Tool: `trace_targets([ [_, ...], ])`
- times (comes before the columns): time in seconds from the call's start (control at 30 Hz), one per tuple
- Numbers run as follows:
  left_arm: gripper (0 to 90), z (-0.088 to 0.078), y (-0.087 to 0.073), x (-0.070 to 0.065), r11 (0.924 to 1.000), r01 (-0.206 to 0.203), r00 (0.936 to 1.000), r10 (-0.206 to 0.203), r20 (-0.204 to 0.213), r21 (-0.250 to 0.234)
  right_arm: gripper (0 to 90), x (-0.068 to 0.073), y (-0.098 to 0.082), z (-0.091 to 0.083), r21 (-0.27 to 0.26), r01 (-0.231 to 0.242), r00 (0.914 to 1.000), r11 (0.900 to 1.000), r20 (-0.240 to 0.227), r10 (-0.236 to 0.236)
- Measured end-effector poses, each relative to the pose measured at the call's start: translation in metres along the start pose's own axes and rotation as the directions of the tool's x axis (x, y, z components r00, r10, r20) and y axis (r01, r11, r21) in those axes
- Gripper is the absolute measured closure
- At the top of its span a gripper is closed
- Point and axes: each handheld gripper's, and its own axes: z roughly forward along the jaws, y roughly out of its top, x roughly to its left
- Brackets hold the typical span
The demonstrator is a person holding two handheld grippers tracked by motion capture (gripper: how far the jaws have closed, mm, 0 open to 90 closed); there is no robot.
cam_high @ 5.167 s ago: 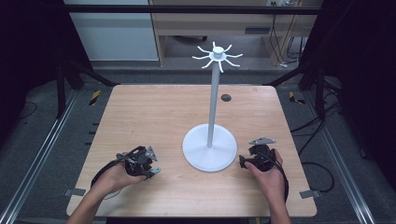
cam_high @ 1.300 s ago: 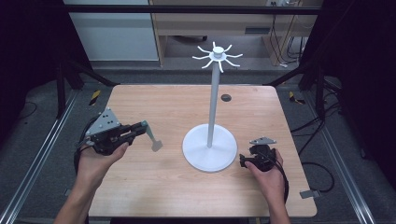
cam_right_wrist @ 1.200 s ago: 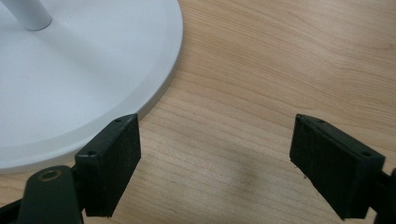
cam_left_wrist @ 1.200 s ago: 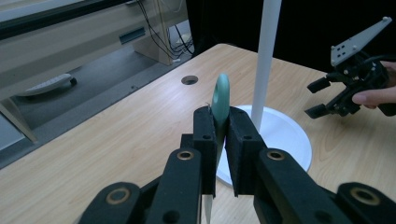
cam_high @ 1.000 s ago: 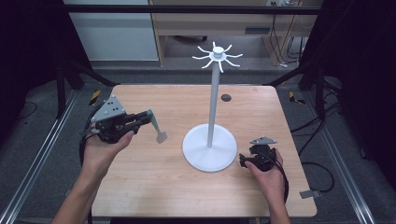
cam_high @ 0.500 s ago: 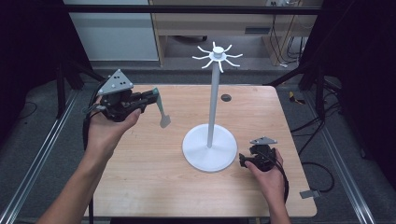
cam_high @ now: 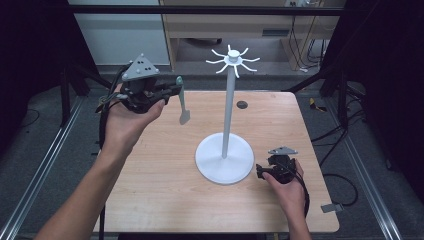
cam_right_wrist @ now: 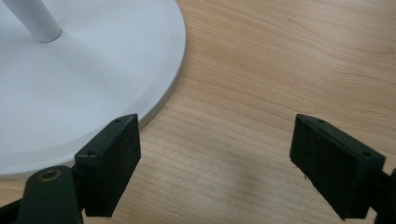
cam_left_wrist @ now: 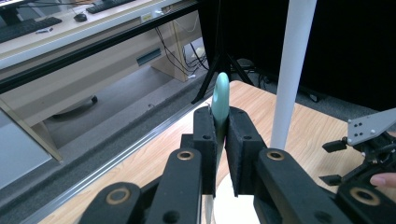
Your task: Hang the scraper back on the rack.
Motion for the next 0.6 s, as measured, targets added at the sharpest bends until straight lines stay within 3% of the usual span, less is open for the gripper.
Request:
trace_targets([
  [0.6, 82.9, 0.014, 0.034, -0.008, 0.9998, -0.016, 0.9996, 0.016, -0.021, -0.008, 16.4, 0.0, 0.0, 0.0, 0.001, 0.002, 1.0, 1.0, -0.005, -0.002],
])
